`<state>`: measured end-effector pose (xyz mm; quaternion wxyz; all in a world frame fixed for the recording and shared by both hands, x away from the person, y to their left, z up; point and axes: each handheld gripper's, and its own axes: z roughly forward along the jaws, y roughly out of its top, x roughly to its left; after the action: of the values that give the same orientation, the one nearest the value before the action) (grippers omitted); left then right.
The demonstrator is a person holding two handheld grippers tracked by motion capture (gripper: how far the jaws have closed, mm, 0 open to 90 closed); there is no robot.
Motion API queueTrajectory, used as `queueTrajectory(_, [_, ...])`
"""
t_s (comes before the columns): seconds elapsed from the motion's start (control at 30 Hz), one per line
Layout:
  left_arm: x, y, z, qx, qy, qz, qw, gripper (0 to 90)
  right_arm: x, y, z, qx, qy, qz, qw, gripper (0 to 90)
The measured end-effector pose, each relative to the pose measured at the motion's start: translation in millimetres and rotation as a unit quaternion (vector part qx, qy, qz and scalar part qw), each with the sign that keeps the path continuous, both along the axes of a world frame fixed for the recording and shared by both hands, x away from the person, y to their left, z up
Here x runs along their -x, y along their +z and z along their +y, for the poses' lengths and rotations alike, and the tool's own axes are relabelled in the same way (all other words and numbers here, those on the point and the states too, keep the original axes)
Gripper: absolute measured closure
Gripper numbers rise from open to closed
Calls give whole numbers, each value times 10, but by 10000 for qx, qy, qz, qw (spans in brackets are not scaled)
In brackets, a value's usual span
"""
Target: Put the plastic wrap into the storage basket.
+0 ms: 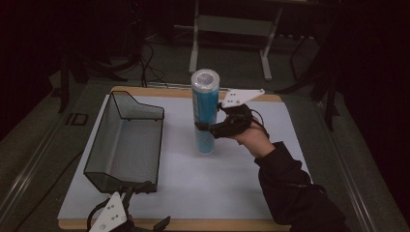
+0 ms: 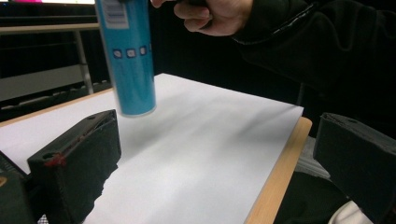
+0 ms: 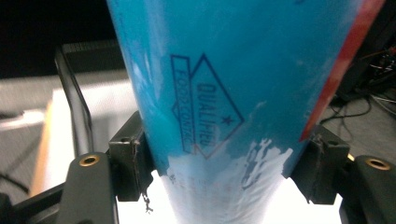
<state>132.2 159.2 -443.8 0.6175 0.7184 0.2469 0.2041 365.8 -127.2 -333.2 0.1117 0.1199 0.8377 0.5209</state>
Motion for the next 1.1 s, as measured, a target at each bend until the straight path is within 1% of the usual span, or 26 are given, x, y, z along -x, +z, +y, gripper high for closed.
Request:
queueTrajectory(0.03, [0, 1, 5, 7, 0, -6, 10000, 15, 15, 30, 66, -136, 10, 120, 9998, 319])
queueTrajectory(0.07, [-1, 2, 9, 10, -1, 2, 10000, 15, 23, 42, 101, -232, -21, 175, 9996, 319])
queueTrajectory(0.2, [0, 5, 12, 21, 53, -8, 10000, 15, 29, 108, 246, -508, -37, 424, 9978, 319])
queueTrajectory(0.23, [3, 5, 13, 27, 73, -16, 10000, 15, 31, 120, 286, -585, -44, 501, 9970, 319])
queueTrajectory(0.27, [7, 6, 14, 53, 79, -24, 10000, 15, 30, 138, 373, -688, -51, 653, 9955, 319])
queueTrajectory(0.3, [8, 9, 18, 54, 92, -38, 9999, 15, 30, 138, 373, -688, -51, 653, 9955, 319])
queueTrajectory(0.33, [10, 11, 20, 48, 115, -48, 9999, 15, 36, 150, 463, -773, -83, 703, 9945, 319])
queueTrajectory(0.37, [12, 11, 23, 54, 129, -66, 9999, 15, 36, 150, 463, -773, -83, 703, 9945, 319])
queueTrajectory(0.43, [16, 12, 27, 61, 142, -79, 9998, 15, 48, 161, 547, -851, -121, 722, 9937, 320])
queueTrajectory(0.5, [18, 13, 32, 81, 153, -93, 9998, 15, 50, 167, 623, -962, -139, 818, 9919, 319])
queueTrajectory(0.57, [19, 14, 35, 72, 184, -102, 9998, 15, 41, 165, 695, -1121, -144, 978, 9888, 320])
queueTrajectory(0.6, [20, 15, 37, 71, 191, -106, 9997, 15, 31, 157, 768, -1245, -154, 1111, 9859, 320])
queueTrajectory(0.67, [25, 15, 36, 65, 211, -121, 9997, 15, 17, 152, 845, -1294, -180, 1206, 9841, 319])
queueTrajectory(0.7, [28, 14, 34, 56, 225, -145, 9996, 15, 15, 145, 880, -1354, -249, 1305, 9818, 320])
queueTrajectory(0.73, [31, 14, 32, 43, 236, -159, 9996, 15, 15, 145, 880, -1354, -249, 1305, 9818, 320])
queueTrajectory(0.77, [33, 15, 31, 33, 240, -172, 9996, 15, -4, 138, 915, -1379, -258, 1401, 9801, 320])
queueTrajectory(0.8, [33, 15, 31, 33, 240, -172, 9996, 15, -4, 138, 915, -1379, -258, 1401, 9801, 320])
queueTrajectory(0.83, [35, 16, 33, 37, 236, -181, 9996, 15, -16, 123, 949, -1415, -280, 1488, 9783, 320])
queueTrajectory(0.87, [36, 16, 32, 47, 239, -183, 9995, 15, -43, 90, 1021, -1393, -407, 1712, 9745, 319])
queueTrajectory(0.9, [35, 17, 35, 52, 228, -187, 9996, 15, -53, 72, 1047, -1361, -485, 1794, 9731, 320])
queueTrajectory(0.97, [38, 18, 40, 74, 238, -184, 9995, 15, -92, 4, 1117, -1211, -678, 1956, 9708, 319])
queueTrajectory(1.0, [39, 18, 41, 70, 234, -192, 9995, 15, -103, -32, 1142, -1168, -785, 2044, 9687, 319])
queueTrajectory(1.03, [39, 18, 41, 67, 232, -190, 9995, 15, -128, -122, 1172, -1171, -814, 2172, 9657, 319])
queueTrajectory(1.07, [39, 17, 41, 70, 225, -187, 9995, 15, -128, -122, 1172, -1171, -814, 2172, 9657, 319])
queueTrajectory(1.1, [38, 16, 40, 67, 220, -184, 9996, 15, -149, -213, 1197, -1221, -831, 2291, 9621, 319])
